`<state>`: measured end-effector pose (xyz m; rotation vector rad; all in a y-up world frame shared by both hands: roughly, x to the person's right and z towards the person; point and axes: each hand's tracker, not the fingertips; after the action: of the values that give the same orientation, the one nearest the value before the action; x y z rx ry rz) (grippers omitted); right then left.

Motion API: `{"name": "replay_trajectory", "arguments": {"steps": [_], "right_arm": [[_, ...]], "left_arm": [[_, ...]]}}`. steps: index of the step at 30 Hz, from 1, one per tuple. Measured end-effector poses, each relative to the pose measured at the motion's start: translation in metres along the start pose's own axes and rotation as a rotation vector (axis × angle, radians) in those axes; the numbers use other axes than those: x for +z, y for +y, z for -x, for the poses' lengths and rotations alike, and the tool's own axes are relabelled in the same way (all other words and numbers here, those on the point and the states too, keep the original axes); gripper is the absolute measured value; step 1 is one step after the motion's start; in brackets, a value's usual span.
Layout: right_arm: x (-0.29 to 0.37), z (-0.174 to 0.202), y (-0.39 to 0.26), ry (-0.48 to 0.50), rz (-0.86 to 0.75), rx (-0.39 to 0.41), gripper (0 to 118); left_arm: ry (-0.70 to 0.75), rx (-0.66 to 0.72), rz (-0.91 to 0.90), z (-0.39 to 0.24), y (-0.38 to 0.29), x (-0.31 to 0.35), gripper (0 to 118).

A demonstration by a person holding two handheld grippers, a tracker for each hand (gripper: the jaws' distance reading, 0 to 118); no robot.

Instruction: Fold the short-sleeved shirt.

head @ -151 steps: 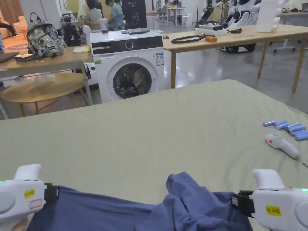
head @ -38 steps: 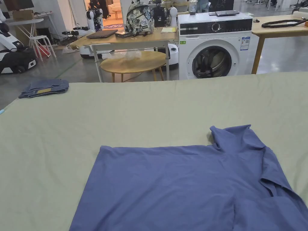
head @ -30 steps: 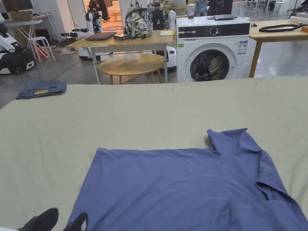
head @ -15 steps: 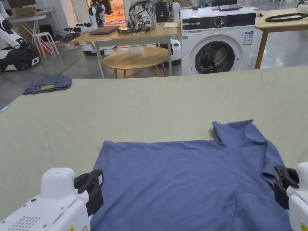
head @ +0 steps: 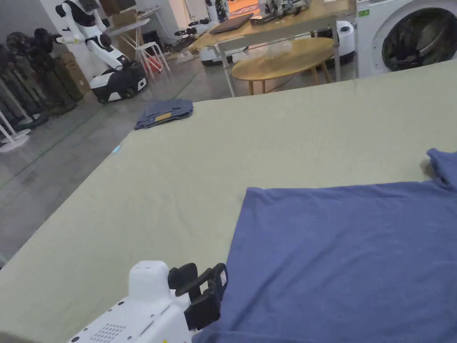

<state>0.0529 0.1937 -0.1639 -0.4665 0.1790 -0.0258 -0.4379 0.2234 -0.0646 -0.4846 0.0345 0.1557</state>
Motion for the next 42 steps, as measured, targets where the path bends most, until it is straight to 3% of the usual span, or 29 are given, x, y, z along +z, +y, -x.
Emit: {"name": "replay_trajectory", "arguments": {"steps": [4,9,10,12,15,21,22,23,26,31,36,38,42], "right_arm": [[0.002,-0.004,-0.019,-0.005,0.060,-0.028,0],[0.001,-0.011,-0.023,-0.010,0.098,-0.083,0],[0.004,-0.012,-0.023,-0.016,0.099,-0.084,0],[0.011,-0.014,-0.023,-0.034,0.095,-0.077,0],[0.022,-0.021,-0.023,-0.066,0.095,-0.084,0],[0.045,-0.044,-0.028,-0.133,0.111,-0.124,2],[0.050,-0.048,-0.029,-0.155,0.118,-0.123,27],[0.052,-0.054,-0.032,-0.176,0.140,-0.116,43],[0.054,-0.070,-0.046,-0.214,0.180,-0.113,56],[0.052,-0.092,-0.078,-0.211,0.257,-0.206,56],[0.031,-0.096,-0.094,-0.190,0.305,-0.208,53],[0.021,-0.098,-0.099,-0.167,0.342,-0.213,31],[0.014,-0.093,-0.105,-0.135,0.343,-0.219,11]], "left_arm": [[0.092,0.049,0.147,0.028,-0.039,0.005,47],[0.067,0.119,0.267,0.045,-0.080,-0.026,47],[0.063,0.136,0.303,0.049,-0.086,-0.034,43],[0.078,0.148,0.362,0.049,-0.093,-0.046,23],[0.071,0.076,0.320,0.038,-0.093,-0.045,1],[0.093,-0.011,0.373,0.016,-0.093,-0.055,0],[0.091,-0.006,0.378,0.016,-0.091,-0.056,0],[0.089,-0.001,0.384,0.017,-0.091,-0.057,0],[0.093,0.015,0.383,0.015,-0.091,-0.055,0],[0.091,0.095,0.375,0.012,-0.088,-0.052,0],[0.091,0.100,0.374,0.008,-0.085,-0.048,0],[0.093,0.096,0.376,0.006,-0.084,-0.047,0],[0.094,0.098,0.375,0.007,-0.083,-0.046,0]]}}
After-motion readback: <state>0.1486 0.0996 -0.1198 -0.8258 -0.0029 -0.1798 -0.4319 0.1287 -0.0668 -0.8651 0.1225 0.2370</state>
